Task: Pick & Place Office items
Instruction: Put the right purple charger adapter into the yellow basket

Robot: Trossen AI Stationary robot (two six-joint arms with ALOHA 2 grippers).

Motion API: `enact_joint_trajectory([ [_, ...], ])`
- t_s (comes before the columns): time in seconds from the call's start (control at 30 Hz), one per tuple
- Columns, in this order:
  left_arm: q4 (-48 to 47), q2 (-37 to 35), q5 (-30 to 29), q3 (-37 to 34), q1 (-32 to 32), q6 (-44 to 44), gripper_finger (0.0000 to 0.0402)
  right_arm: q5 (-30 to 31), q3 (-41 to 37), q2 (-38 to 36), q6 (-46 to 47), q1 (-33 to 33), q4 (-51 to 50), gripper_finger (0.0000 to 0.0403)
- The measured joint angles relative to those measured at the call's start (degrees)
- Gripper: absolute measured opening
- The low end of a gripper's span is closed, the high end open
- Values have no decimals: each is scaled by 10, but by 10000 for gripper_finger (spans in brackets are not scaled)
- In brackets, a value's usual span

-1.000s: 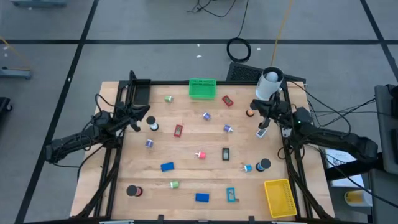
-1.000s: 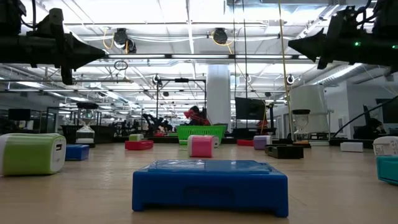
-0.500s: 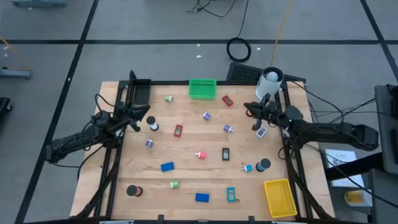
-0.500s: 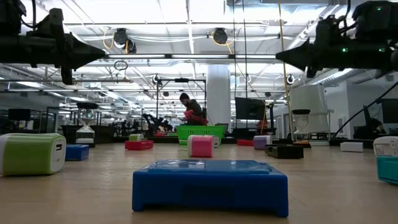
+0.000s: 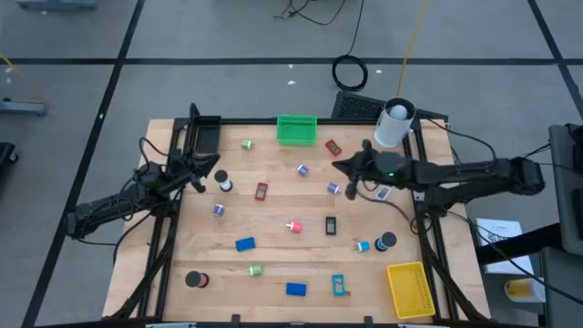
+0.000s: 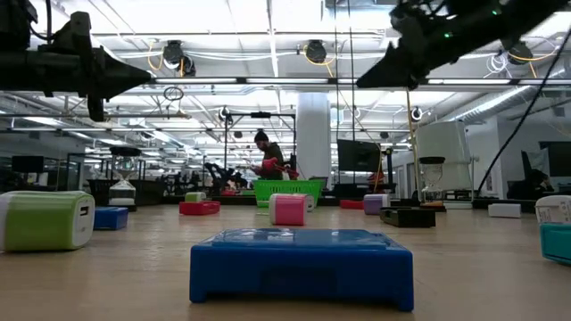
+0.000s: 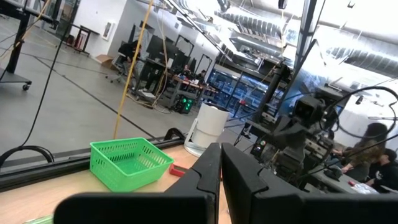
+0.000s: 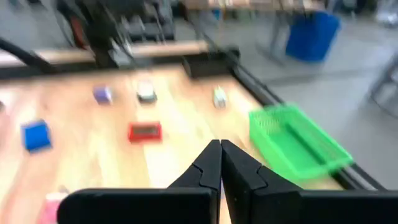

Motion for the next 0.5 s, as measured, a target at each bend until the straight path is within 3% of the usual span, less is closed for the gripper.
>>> enact_joint_trajectory([
  [0.27,0,0,0,0,0,0,17,6,92,119,90,27,-188,6],
  [0.5,0,0,0,0,0,0,17,-18,141,181,146,27,-244,21],
])
